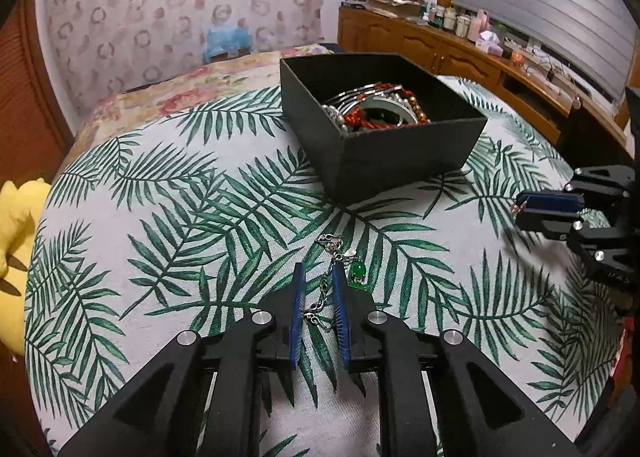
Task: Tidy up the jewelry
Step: 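Carry the earring into the box with the left tool while the right carries the gold flower in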
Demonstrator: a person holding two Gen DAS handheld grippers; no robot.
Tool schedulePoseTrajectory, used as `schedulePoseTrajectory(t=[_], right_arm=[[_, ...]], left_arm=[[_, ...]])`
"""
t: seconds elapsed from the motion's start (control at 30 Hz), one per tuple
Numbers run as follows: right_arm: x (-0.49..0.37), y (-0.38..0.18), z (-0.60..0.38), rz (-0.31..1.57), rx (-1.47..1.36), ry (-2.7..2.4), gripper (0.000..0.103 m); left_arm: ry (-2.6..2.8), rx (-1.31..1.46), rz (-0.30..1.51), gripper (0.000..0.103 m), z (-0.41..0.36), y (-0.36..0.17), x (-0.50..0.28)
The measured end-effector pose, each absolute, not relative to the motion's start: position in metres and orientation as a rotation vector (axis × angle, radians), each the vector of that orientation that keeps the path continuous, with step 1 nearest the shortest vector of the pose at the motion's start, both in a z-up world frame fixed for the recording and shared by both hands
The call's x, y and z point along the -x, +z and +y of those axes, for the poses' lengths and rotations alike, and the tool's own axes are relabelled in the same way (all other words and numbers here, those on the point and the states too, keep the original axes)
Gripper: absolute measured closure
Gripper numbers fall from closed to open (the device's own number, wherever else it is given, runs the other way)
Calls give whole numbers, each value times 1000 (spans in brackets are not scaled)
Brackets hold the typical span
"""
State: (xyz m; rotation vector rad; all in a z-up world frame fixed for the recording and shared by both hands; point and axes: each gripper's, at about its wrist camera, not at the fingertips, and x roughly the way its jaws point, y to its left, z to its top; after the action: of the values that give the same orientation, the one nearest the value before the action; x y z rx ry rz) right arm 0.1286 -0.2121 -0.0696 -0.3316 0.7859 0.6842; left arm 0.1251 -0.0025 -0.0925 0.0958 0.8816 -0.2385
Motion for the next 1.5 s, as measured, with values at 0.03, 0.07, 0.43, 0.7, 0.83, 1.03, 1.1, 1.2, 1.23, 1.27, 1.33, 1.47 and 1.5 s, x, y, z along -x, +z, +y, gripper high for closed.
schedulePoseTrajectory(t=[0.03, 0.07, 0.43, 0.7, 0.83, 1.03, 1.1, 1.2, 1.23, 1.27, 1.33, 1.47, 1.5], right_arm=[[-129, -70, -212, 786, 331, 684, 86], [-128, -70, -212, 786, 331, 685, 86], [-131, -64, -215, 770, 326, 683, 86], [-141, -41, -211, 720, 318, 677, 86], [-154, -28, -207, 699, 294, 677, 86], [-186, -15, -203, 690, 232, 679, 86], [-197, -14, -201, 688, 217, 679, 86], [-209, -15, -200, 695, 191, 680, 86], [-212, -15, -200, 700, 182, 682, 86], [-216, -16, -200, 705, 176, 686, 86], [-220, -16, -201, 704, 168, 679, 75], [-223, -16, -207, 708, 142, 677, 75], [-222, -15, -208, 706, 142, 673, 75]], left_arm=[[-237, -109, 880, 91, -4, -93, -126], [-235, -123, 879, 90, -6, -93, -127], [-249, -100, 777, 101, -5, -54, -120], [-276, -76, 670, 102, -12, -6, -113], [-285, -85, 634, 102, -19, 13, -117], [-283, -121, 587, 102, -31, 38, -130], [-280, -127, 580, 102, -35, 44, -138], [-277, -129, 581, 102, -39, 47, -148], [-278, -128, 583, 102, -40, 47, -150], [-277, -129, 585, 102, -41, 46, -154], [-277, -128, 586, 102, -42, 46, -154], [-279, -121, 593, 102, -44, 43, -162], [-279, -119, 597, 102, -45, 41, -164]])
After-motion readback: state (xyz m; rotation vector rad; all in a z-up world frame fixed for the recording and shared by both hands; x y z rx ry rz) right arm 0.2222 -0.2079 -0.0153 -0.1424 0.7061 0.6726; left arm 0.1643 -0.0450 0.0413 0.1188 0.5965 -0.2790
